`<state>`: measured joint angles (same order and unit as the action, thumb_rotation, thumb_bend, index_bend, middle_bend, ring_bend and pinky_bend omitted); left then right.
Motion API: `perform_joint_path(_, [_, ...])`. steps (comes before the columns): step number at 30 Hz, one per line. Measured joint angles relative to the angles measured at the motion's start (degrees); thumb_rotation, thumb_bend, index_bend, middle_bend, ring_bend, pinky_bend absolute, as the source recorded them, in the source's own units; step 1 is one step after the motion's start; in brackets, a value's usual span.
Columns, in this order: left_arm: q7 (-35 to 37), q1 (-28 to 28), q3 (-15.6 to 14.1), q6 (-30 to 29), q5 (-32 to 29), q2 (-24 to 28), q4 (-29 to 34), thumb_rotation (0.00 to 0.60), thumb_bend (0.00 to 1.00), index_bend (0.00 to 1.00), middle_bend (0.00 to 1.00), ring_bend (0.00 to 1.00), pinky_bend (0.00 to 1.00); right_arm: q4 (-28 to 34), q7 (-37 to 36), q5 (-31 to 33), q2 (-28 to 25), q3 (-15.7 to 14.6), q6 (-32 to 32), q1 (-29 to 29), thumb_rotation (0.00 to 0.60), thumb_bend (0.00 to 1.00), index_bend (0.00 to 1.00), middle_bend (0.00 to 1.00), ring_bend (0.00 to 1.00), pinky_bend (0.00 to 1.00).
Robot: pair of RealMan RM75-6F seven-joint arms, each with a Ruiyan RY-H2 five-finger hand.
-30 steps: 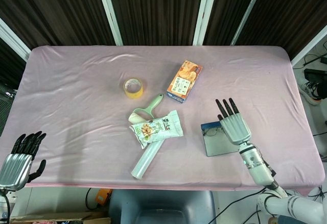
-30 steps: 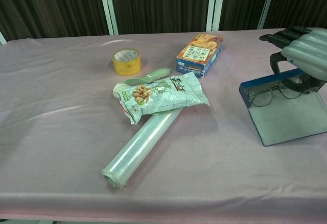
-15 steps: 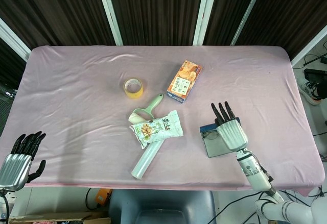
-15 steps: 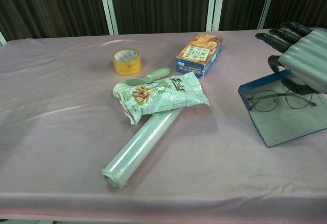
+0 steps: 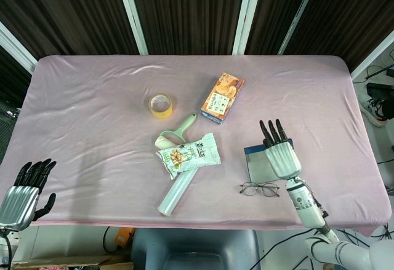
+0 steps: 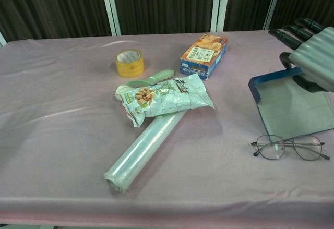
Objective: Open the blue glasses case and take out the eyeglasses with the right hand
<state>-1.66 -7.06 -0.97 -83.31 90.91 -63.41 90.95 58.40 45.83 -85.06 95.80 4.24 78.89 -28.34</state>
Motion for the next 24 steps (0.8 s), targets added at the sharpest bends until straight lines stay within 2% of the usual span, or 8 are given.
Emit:
perform_joint_path(3, [-0.16,-0.04,-0.01,0.11,-0.02,-0.05,0.06,0.600,0.42,0.00,0.04,0.07,0.05,-2.56,0.39,1.63,0.71,1.56,-1.01,-0.36,0.600,0.58,0.61,0.03,0.00,0.00])
perform_joint_path(6, [-0.27,-0.06,-0.05,0.14,0.05,-0.05,0.12,0.600,0.42,0.00,0.04,0.07,0.05,-5.93,0.21,4.32,1.82,3.49,-3.10,-0.88,0.600,0.58,0.55,0.03,0.00,0.00])
perform_joint_path(9, [-0.42,-0.10,-0.03,0.24,-0.04,-0.11,0.12,0.600,0.42,0.00,0.04,0.07,0.05,-8.05,-1.34,7.27,2.68,4.95,-6.16,-1.21,0.600,0.56,0.39,0.03,0.00,0.00])
perform_joint_path(12, [-0.66,-0.24,0.03,0.61,-0.25,-0.21,0.11,0.600,0.42,0.00,0.04,0.07,0.05,-7.59,-4.12,8.63,2.58,5.48,-8.53,-1.16,0.600,0.46,0.30,0.02,0.00,0.00])
perform_joint_path(14, [-0.99,-0.43,0.04,1.02,-0.35,-0.30,0.14,0.600,0.42,0.00,0.04,0.07,0.05,-5.94,-5.20,9.21,1.85,5.55,-9.51,-0.92,0.600,0.41,0.28,0.01,0.00,0.00])
perform_joint_path(18, [-1.54,-0.56,0.00,1.14,-0.24,-0.43,0.31,0.600,0.42,0.00,0.04,0.07,0.05,-0.05,-7.09,9.55,-1.02,5.15,-10.44,-0.12,0.600,0.40,0.31,0.01,0.00,0.00])
perform_joint_path(24, [-1.69,-0.35,-0.05,0.74,-0.21,-0.50,0.41,0.600,0.42,0.00,0.04,0.07,0.05,13.57,-12.01,5.30,-8.69,2.11,-8.40,2.23,0.600,0.40,0.40,0.01,0.00,0.00])
